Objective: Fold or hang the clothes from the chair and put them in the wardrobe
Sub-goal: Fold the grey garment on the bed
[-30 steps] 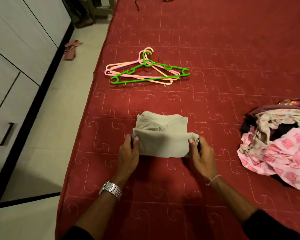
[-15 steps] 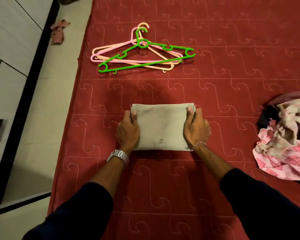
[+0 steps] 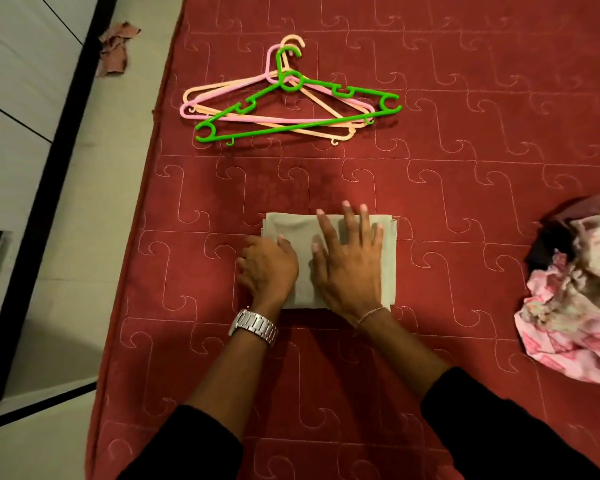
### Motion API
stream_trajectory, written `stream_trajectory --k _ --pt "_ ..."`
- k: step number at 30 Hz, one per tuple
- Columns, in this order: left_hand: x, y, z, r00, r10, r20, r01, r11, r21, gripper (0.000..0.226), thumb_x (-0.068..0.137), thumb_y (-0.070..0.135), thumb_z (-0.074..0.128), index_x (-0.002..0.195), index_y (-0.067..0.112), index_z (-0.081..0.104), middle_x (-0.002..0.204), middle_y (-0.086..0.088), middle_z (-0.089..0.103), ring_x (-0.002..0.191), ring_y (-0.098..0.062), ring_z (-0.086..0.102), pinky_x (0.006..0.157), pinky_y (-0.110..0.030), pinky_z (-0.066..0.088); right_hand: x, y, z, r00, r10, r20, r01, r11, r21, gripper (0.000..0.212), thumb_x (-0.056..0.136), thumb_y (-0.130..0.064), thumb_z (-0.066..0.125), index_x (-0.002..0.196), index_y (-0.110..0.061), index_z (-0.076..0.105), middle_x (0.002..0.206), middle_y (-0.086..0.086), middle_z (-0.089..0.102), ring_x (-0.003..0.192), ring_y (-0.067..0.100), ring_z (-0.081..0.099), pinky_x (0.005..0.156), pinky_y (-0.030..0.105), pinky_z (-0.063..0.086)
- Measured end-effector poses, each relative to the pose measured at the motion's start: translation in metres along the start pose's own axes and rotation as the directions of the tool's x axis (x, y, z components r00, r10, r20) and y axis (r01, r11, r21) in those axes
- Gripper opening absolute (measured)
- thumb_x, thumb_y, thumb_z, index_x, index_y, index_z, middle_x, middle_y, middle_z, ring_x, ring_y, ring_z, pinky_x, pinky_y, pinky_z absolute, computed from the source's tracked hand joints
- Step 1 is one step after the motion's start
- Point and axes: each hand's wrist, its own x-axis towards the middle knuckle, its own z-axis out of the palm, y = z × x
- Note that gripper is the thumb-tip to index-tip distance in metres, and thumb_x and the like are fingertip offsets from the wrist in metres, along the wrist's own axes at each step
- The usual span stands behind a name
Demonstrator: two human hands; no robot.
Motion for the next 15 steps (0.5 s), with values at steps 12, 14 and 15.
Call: stream_trajectory --k 12,14,15 --pt "0.022 -0.020 -0.044 0.914 0.107 0.393 0.158 0.797 -0.583 0.016 0.090 0.020 0.073 0.097 0.006 0.069 0.096 -0.010 0.074 0.079 -0.020 0.070 0.062 -0.030 0.057 -0.003 -0.013 -0.004 0.971 0.115 0.208 -0.092 0.989 -0.116 0.066 0.099 -0.064 0.020 0.156 -0.030 0.025 0.166 0.016 0.012 0.152 0.041 0.007 0.119 0.065 0.007" --pt "0.017 -0.019 -0.054 0.901 0.142 0.411 0.182 0.736 -0.652 0.018 0.088 0.016 0.075 0.101 0.006 0.069 0.096 -0.009 0.074 0.077 -0.019 0.069 0.063 -0.029 0.055 -0.008 -0.029 -0.022 0.978 0.177 0.112 -0.177 0.984 -0.016 0.070 0.094 -0.068 0.034 0.147 -0.023 0.039 0.154 0.014 0.035 0.139 0.036 0.035 0.112 0.054 0.032" --pt "0.014 -0.017 -0.060 0.895 0.146 0.422 0.199 0.716 -0.669 0.017 0.087 0.015 0.076 0.100 0.008 0.069 0.092 -0.008 0.074 0.073 -0.017 0.067 0.061 -0.028 0.054 -0.009 -0.039 -0.030 0.980 0.185 0.077 -0.190 0.979 0.073 0.071 0.091 -0.069 0.042 0.142 -0.020 0.044 0.144 0.011 0.045 0.126 0.031 0.045 0.100 0.045 0.043"
